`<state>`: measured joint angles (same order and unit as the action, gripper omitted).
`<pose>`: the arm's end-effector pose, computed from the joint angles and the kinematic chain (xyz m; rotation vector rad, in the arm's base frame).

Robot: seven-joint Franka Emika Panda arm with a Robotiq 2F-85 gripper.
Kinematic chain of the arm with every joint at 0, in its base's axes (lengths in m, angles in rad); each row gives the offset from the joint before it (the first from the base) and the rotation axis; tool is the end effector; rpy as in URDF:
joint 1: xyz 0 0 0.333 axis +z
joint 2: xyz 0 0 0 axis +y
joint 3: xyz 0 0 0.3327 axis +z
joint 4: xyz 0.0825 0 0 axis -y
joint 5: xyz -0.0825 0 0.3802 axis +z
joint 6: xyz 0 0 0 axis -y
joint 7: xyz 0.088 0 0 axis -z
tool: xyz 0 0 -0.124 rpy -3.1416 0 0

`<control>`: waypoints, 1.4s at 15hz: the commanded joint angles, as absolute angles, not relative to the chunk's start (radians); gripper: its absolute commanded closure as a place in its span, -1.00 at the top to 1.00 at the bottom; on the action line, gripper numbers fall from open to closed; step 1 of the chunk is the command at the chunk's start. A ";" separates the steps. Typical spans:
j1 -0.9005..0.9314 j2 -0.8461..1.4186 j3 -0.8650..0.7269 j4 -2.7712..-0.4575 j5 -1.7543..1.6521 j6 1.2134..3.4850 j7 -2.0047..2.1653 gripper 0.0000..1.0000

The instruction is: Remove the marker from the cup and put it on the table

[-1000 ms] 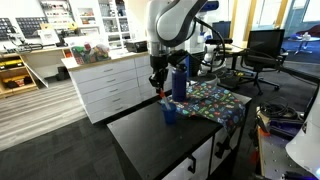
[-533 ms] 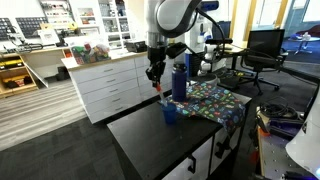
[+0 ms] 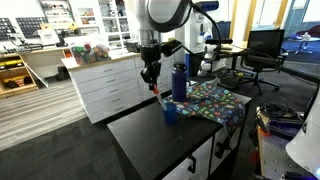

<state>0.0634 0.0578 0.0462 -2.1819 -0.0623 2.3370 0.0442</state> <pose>0.5476 0.0583 0.3745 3.0966 0.1646 0.1560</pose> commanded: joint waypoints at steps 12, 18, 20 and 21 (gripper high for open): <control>0.095 0.297 0.097 -2.054 -0.001 2.071 0.003 -0.85; 0.090 0.385 0.103 -2.010 0.010 2.082 -0.045 -0.85; 0.089 0.401 0.106 -2.000 0.012 2.083 -0.062 -0.85; 0.089 0.405 0.107 -1.997 0.011 2.085 -0.066 -0.67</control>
<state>0.0927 0.3859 0.0994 -2.0318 -0.0067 2.1201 -0.0358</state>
